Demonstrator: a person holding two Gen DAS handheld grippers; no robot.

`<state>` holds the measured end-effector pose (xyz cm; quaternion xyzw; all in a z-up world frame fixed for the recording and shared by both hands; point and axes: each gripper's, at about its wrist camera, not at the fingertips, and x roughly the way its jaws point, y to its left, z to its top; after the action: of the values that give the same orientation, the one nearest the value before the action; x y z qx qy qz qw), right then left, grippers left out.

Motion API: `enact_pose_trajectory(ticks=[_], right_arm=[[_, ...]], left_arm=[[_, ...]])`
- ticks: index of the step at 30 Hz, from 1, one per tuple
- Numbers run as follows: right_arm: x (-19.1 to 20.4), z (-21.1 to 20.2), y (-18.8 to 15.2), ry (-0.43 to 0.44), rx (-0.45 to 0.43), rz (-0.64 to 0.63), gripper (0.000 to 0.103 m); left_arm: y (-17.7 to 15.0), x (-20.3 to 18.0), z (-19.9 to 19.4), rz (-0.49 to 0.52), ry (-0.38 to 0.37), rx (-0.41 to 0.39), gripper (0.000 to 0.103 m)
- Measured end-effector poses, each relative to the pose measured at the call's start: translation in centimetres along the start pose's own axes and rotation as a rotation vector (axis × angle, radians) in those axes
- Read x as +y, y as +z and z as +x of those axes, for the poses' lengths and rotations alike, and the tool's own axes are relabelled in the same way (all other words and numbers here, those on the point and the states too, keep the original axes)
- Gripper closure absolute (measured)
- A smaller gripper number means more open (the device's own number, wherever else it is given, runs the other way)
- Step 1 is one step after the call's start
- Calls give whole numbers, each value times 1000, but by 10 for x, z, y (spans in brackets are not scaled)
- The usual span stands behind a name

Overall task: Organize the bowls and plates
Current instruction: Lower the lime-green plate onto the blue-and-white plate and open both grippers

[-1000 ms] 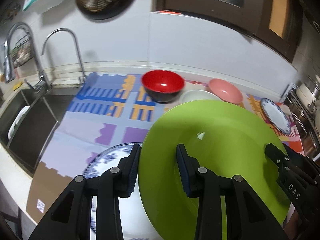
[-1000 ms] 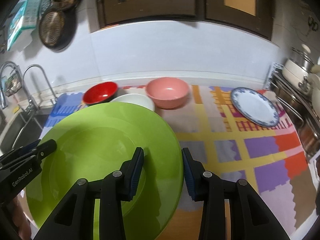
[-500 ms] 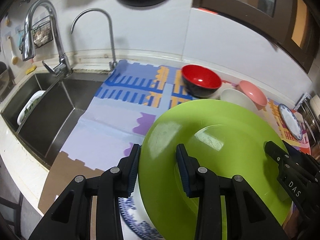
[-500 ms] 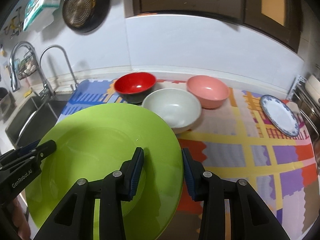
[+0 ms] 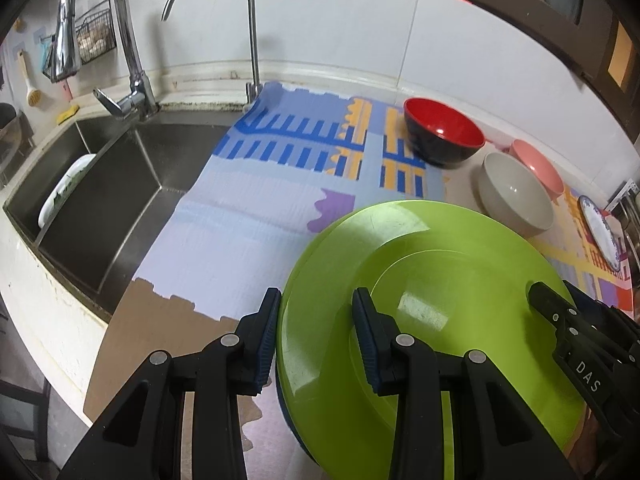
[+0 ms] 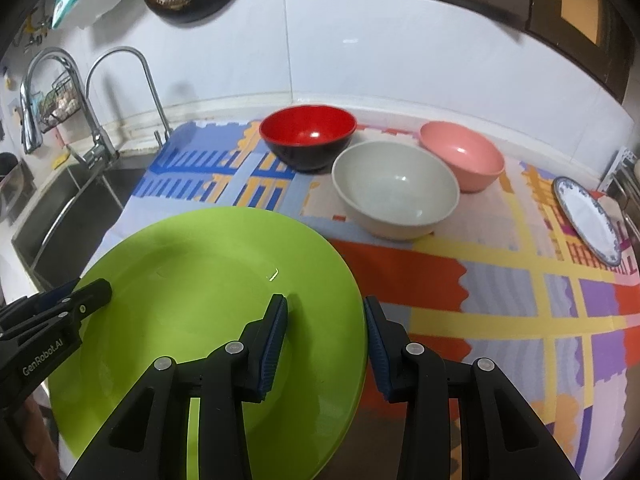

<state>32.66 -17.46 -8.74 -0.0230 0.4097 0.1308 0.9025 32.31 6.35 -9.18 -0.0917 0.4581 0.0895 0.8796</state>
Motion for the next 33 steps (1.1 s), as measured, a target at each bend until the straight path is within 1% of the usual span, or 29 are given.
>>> enact_pose_trajectory(ticks=[5, 16, 25, 33], right_arm=[[4, 11, -4, 1, 41, 2, 63], [10, 20, -16, -2, 100, -15, 63], [10, 27, -23, -1, 131, -8, 63], [9, 34, -26, -4, 132, 0, 61]], left_arm=[[-5, 5, 9, -5, 2, 38, 67], [-18, 13, 20, -11, -1, 103, 67], [-21, 14, 25, -13, -1, 122, 66], [-22, 14, 32, -20, 5, 124, 66]])
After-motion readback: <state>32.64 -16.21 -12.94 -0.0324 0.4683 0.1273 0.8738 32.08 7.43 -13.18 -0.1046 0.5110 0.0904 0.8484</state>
